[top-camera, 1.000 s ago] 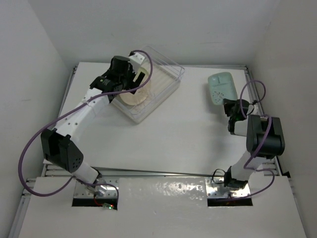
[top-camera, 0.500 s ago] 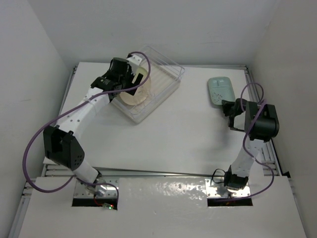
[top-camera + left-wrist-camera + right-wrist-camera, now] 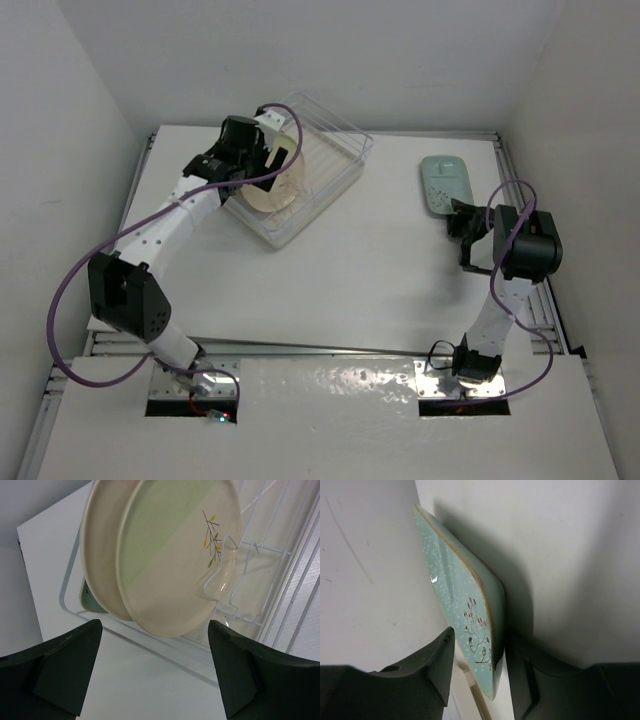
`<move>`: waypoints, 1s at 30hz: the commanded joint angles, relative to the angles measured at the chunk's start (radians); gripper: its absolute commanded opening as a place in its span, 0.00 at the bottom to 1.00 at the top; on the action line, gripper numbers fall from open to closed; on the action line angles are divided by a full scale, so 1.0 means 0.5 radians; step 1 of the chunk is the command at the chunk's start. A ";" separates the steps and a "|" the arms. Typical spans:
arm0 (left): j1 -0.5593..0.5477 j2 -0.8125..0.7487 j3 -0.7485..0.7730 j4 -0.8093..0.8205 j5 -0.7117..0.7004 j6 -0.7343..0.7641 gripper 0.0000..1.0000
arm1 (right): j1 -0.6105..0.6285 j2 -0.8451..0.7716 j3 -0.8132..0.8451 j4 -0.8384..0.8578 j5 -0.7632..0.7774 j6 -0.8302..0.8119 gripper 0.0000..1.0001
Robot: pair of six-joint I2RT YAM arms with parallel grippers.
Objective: Unload the plates from the dish rack
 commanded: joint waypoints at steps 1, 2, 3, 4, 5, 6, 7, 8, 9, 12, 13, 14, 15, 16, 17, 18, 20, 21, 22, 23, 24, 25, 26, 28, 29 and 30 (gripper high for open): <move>0.019 0.008 0.084 0.081 0.005 -0.009 0.85 | 0.004 -0.045 -0.072 0.222 0.063 0.151 0.45; 0.019 0.011 0.090 0.084 0.008 -0.006 0.85 | 0.004 -0.045 -0.085 0.231 0.060 0.164 0.46; 0.019 0.014 0.091 0.087 0.008 -0.003 0.85 | 0.004 -0.048 -0.100 0.225 0.054 0.185 0.47; 0.019 0.011 0.094 0.087 0.008 -0.003 0.85 | 0.004 -0.048 -0.106 0.216 0.044 0.191 0.48; 0.019 0.014 0.094 0.087 0.011 0.004 0.86 | 0.004 -0.051 -0.109 0.192 0.020 0.197 0.48; 0.019 0.011 0.094 0.087 0.014 0.004 0.86 | 0.007 -0.051 -0.106 0.179 0.008 0.197 0.48; 0.016 0.008 0.097 0.087 0.017 0.001 0.86 | 0.010 -0.051 -0.106 0.170 -0.005 0.194 0.48; 0.019 0.008 0.094 0.087 0.020 0.001 0.86 | 0.013 -0.054 -0.106 0.152 -0.011 0.191 0.47; 0.019 0.005 0.091 0.087 0.020 -0.002 0.86 | 0.016 -0.055 -0.106 0.145 -0.017 0.191 0.47; 0.019 -0.007 0.072 0.093 0.011 -0.003 0.86 | 0.022 -0.073 -0.131 0.139 -0.020 0.207 0.48; 0.019 -0.011 0.069 0.093 0.005 -0.003 0.86 | 0.022 -0.094 -0.146 0.136 -0.020 0.207 0.49; 0.019 -0.011 0.063 0.093 0.002 0.004 0.86 | 0.028 -0.110 -0.155 0.115 -0.023 0.207 0.49; 0.019 -0.014 0.063 0.099 -0.001 0.007 0.86 | 0.035 -0.125 -0.171 0.090 -0.023 0.201 0.49; 0.019 -0.017 0.060 0.100 -0.001 0.013 0.86 | 0.047 -0.165 -0.174 0.026 -0.023 0.191 0.51; 0.019 -0.014 0.057 0.106 -0.001 0.019 0.86 | 0.053 -0.189 -0.171 -0.017 -0.023 0.179 0.51; 0.019 -0.011 0.057 0.112 -0.004 0.022 0.86 | 0.062 -0.211 -0.168 -0.072 -0.023 0.152 0.52; 0.019 -0.004 0.054 0.124 -0.004 0.037 0.86 | 0.081 -0.260 -0.159 -0.201 -0.026 0.133 0.54; 0.019 0.005 0.057 0.139 -0.004 0.046 0.86 | 0.090 -0.269 -0.159 -0.226 -0.023 0.133 0.55; 0.019 0.011 0.054 0.152 -0.010 0.071 0.86 | 0.099 -0.278 -0.159 -0.256 -0.023 0.136 0.55; 0.019 0.029 0.054 0.185 -0.020 0.092 0.86 | 0.102 -0.297 -0.159 -0.278 -0.026 0.142 0.57; 0.019 0.045 0.054 0.198 -0.026 0.108 0.84 | 0.102 -0.309 -0.155 -0.318 -0.026 0.170 0.58; 0.019 0.057 0.060 0.216 -0.026 0.135 0.82 | 0.105 -0.324 -0.155 -0.430 -0.026 0.185 0.58; 0.022 0.090 0.072 0.250 -0.029 0.145 0.76 | 0.105 -0.364 -0.152 -0.498 -0.020 0.200 0.60; 0.025 0.130 0.103 0.290 -0.032 0.166 0.63 | 0.102 -0.410 -0.140 -0.697 -0.008 0.146 0.61; 0.034 0.179 0.121 0.320 -0.041 0.166 0.59 | 0.102 -0.456 -0.101 -0.774 -0.008 0.045 0.62; 0.040 0.204 0.146 0.323 -0.041 0.160 0.56 | 0.102 -0.481 -0.070 -0.878 -0.014 -0.008 0.62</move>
